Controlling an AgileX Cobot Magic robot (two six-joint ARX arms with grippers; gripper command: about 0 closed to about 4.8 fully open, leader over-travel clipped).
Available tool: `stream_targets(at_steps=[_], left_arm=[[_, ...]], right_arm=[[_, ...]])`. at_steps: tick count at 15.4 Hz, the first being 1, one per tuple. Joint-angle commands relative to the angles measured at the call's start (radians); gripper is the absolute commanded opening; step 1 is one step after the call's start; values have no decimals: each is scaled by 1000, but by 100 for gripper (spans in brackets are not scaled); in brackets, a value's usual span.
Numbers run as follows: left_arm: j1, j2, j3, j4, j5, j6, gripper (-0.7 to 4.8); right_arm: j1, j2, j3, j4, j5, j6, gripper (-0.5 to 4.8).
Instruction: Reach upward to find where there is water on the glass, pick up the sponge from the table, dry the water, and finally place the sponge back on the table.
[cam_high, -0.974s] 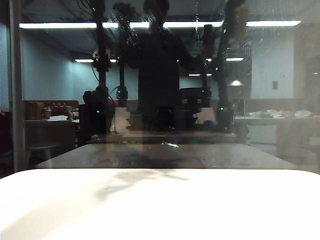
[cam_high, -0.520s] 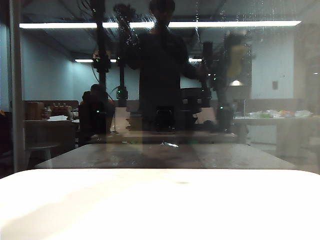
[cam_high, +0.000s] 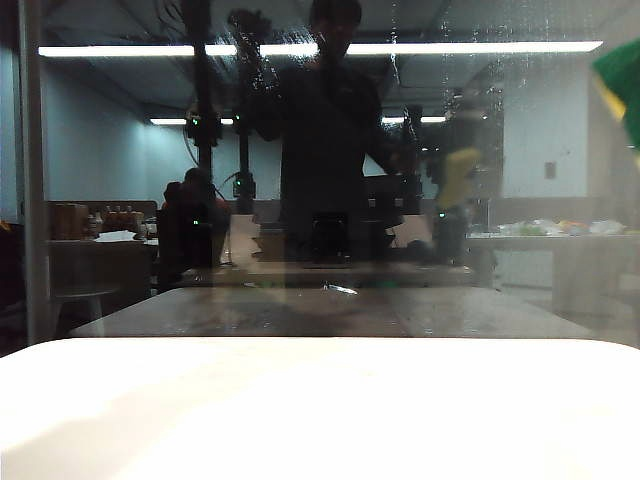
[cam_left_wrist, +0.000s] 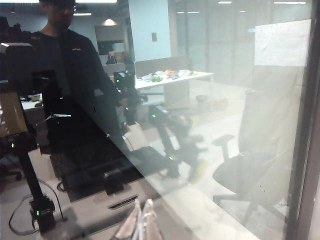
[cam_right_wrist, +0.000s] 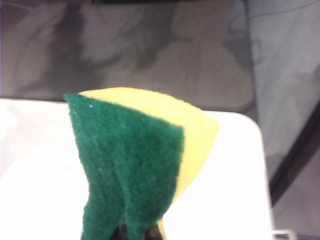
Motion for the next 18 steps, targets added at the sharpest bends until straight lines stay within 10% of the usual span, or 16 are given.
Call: stream_targets(at_steps=[1,18], left_arm=[[0,-15,2,5,0,5,-5],[-2,-130,-10,-164,-117,44,-5]], right_arm=[[53,38,-87,72,-1,68,-9],[299,689,-259,687,-196,269,-9]])
